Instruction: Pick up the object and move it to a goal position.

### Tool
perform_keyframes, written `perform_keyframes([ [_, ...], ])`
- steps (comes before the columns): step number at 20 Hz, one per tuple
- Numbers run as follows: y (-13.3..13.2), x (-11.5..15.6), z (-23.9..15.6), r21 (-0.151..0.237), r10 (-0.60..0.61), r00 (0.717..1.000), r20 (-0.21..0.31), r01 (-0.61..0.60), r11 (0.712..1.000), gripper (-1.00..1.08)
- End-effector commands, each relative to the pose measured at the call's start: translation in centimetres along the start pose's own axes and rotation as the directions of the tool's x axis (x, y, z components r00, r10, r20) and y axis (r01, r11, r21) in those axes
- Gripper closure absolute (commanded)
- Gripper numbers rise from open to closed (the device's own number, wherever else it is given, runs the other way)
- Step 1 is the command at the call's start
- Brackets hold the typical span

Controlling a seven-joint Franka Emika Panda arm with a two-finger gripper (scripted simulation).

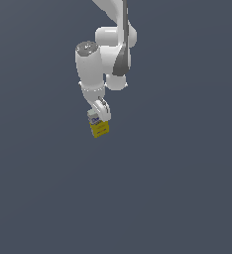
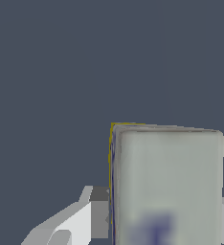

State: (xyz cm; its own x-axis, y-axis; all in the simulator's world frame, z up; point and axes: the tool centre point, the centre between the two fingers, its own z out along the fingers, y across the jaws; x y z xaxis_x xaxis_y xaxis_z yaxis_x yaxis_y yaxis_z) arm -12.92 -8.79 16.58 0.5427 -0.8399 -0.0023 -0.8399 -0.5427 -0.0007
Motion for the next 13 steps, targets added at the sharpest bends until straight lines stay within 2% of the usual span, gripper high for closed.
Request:
perform_keyframes([
  [1,1.4,0.2,-0.1,0.000,-0.001,1.000,0.000,0.001,1.000,1.08],
  [7,3.1,0.5,-0.3,0.000,-0.001,1.000,-0.001,0.001,1.000,1.08],
  [13,2.9,0.6,-0.3,0.000,-0.001,1.000,-0.002,0.001,1.000,1.08],
])
